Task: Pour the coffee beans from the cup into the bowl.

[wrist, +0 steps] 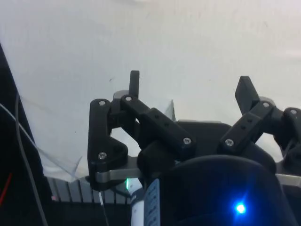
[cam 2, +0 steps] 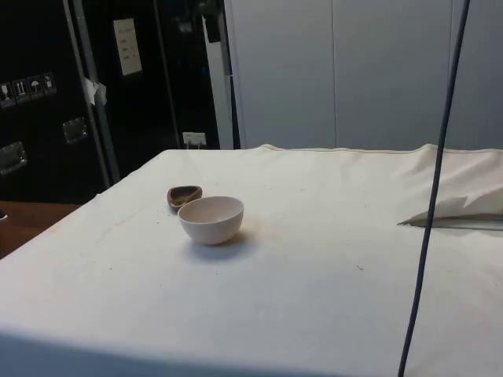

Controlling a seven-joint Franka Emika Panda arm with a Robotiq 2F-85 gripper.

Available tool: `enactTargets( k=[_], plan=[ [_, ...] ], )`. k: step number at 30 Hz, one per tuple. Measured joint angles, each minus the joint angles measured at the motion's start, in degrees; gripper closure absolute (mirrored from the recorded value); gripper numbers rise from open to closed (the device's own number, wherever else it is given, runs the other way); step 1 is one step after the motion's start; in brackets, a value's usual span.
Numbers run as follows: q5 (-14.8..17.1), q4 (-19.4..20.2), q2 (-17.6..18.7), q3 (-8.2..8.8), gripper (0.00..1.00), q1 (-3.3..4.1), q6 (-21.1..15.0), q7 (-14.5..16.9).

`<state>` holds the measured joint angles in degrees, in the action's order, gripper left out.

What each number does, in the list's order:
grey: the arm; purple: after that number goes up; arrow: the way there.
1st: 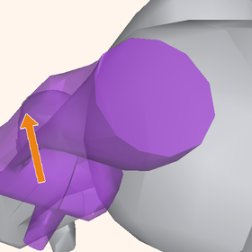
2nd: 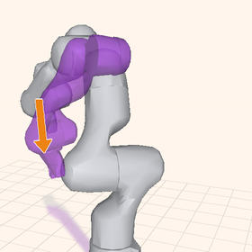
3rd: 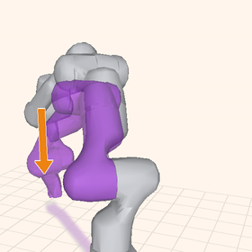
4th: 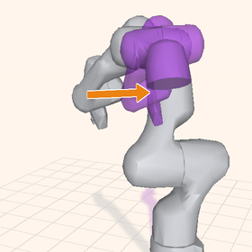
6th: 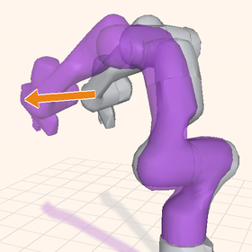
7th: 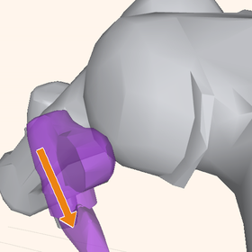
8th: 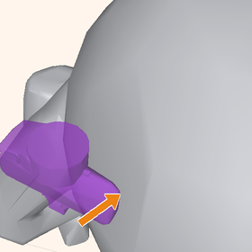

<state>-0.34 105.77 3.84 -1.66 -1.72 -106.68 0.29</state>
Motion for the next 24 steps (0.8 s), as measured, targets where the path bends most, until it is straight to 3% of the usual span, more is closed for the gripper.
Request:
enactTargets(
  k=[9, 24],
  plan=[
    [-0.1, -1.0, 2.7, 0.17, 0.00, 0.00, -2.8, 0.1],
    [-0.1, 2.9, 3.2, 3.67, 0.00, -0.06, -10.3, 5.2]
  ],
)
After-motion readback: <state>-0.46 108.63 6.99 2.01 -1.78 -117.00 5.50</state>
